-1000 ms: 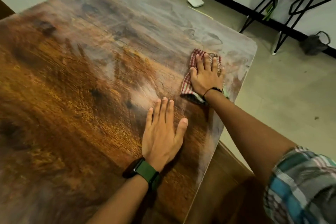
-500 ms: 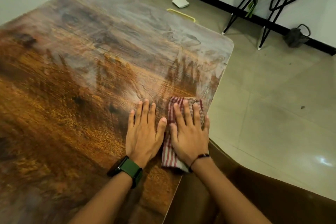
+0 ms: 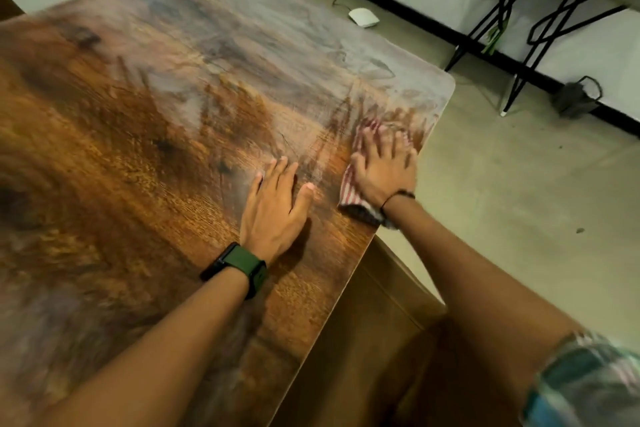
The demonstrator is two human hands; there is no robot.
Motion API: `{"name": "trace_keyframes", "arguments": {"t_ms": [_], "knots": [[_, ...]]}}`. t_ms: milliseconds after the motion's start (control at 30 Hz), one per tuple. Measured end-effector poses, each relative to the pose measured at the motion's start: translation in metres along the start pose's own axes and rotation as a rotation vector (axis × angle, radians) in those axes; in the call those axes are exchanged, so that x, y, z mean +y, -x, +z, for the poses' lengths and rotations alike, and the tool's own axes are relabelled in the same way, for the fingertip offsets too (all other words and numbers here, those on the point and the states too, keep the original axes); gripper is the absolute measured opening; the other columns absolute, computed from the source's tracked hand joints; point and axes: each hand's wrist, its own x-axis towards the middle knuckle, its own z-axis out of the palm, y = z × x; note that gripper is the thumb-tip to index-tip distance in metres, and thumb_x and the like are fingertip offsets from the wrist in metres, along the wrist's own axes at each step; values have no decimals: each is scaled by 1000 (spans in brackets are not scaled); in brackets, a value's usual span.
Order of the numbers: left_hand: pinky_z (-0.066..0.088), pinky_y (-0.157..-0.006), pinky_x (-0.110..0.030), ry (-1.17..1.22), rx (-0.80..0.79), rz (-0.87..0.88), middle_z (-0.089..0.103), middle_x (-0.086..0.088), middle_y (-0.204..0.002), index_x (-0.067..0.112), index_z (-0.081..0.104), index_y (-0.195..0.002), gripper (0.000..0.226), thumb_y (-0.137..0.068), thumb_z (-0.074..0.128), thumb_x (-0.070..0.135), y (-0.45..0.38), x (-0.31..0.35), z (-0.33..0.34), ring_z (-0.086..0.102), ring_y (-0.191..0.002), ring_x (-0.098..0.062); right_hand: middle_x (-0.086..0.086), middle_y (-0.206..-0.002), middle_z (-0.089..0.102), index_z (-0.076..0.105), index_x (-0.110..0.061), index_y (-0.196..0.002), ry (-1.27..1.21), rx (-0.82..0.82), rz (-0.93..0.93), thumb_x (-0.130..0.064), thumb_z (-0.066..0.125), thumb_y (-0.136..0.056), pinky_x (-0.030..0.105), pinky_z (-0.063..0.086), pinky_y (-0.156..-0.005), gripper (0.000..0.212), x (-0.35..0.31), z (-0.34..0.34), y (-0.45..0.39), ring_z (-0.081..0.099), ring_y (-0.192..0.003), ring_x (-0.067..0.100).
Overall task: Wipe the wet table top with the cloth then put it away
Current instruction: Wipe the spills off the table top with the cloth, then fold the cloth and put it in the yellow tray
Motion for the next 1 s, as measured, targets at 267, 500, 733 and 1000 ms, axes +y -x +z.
{"name": "trace_keyframes", "arguments": {"t_ms": [267, 500, 733, 1000], "knots": [[29, -109, -36, 266, 272, -268, 39, -11, -144, 7, 46, -131, 38, -96, 42, 22, 100, 8, -50, 34, -132, -24, -6, -159, 8, 25, -30, -148, -99, -189, -647, -32, 33, -101, 42, -8, -114, 48, -86, 13, 164, -5, -146, 21], [25, -111, -39, 245, 223, -398, 36, -13, -145, 6, 43, -132, 40, -96, 42, 21, 176, 1, -57, 31, -134, -25, 12, -131, 55, 55, -7, -127, -675, -273, -423, -17, 38, -101, 35, 32, -102, 32, -94, -8, 191, 46, -121, 27], [18, -112, -33, 186, 221, -474, 19, -6, -153, 12, 38, -138, 44, -97, 39, 29, 204, 25, -59, 18, -140, -19, 11, -97, 62, 58, -14, -99, -1898, -518, 289, -26, 38, -102, 43, 46, -87, 23, -72, -46, 152, 59, -91, 26], [23, -108, -34, 59, 434, -573, 26, -8, -151, 12, 44, -132, 39, -96, 42, 26, 230, 124, -29, 25, -137, -20, 15, -137, 51, 46, -8, -137, -2206, -733, 289, -40, 33, -101, 51, 40, -90, 50, 15, -118, 133, 47, -126, 33]]}}
